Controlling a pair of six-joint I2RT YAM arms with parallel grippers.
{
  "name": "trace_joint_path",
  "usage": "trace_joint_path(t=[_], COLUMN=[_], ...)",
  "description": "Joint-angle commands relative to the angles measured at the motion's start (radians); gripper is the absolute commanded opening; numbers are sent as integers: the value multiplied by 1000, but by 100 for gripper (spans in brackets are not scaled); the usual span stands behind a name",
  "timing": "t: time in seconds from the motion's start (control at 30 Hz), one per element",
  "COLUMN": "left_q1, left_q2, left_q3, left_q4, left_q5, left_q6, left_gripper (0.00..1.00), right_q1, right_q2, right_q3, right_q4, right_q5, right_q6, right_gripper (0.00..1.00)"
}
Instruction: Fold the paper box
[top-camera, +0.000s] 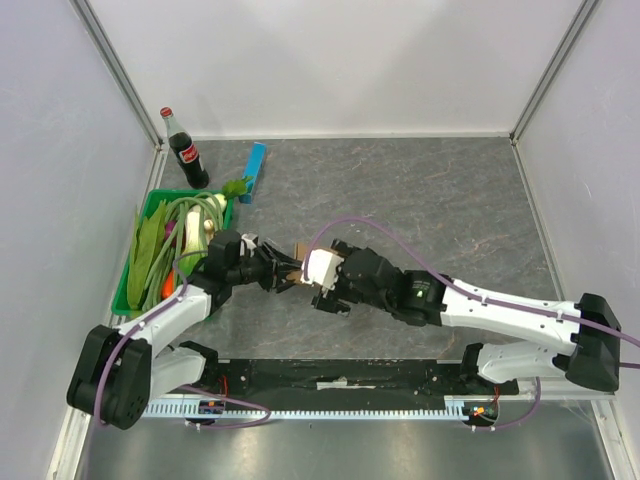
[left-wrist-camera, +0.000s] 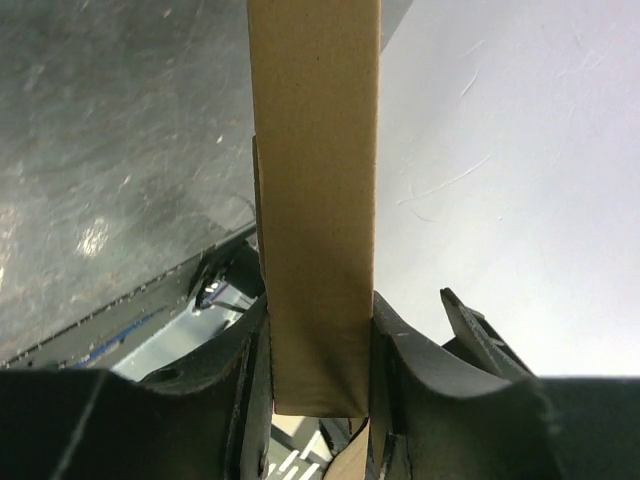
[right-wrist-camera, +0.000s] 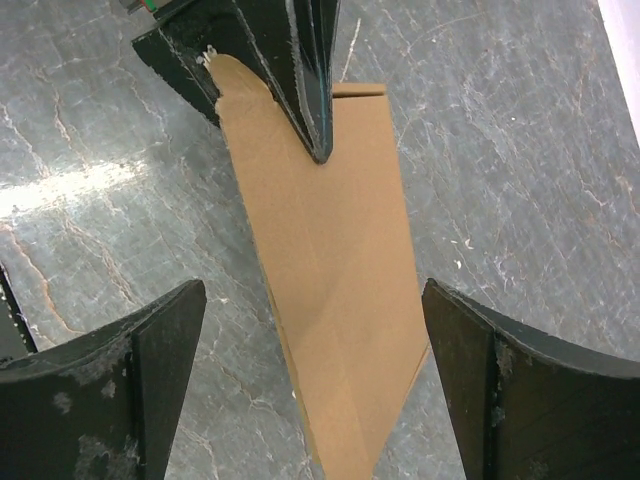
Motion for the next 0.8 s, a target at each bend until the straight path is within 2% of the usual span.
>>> trace_joint_path(t=[0.0, 0.2, 0.33, 0.57, 0.67, 0.7, 0.77], left_q1=[9, 20, 21, 23, 23, 23, 23], left_q2=[-67, -126, -132, -138, -143, -146, -147], left_q3=[-56, -99, -93, -82, -91, -96, -109], left_q4=[-17, -20, -33, -36, -36, -20, -18], left_q5=[74, 71, 73, 85, 85, 87, 91], left_q6=[-184, -304, -320, -330, -333, -336, -338], left_gripper=[28, 28, 28, 29, 31, 32, 32], right_q1=[76, 135, 136, 133, 124, 122, 115], right_q2=[47, 78, 88, 116, 130, 134, 136], right_q3=[10, -10, -26, -49, -52, -53, -58], right_q4=[13, -1, -1, 25, 41, 42, 53], right_q5=[169, 280, 355, 357, 340, 341, 335], right_q6=[-24, -39, -30, -62, -70, -70, -68], right_gripper=[97, 88, 76, 62, 46, 36, 33])
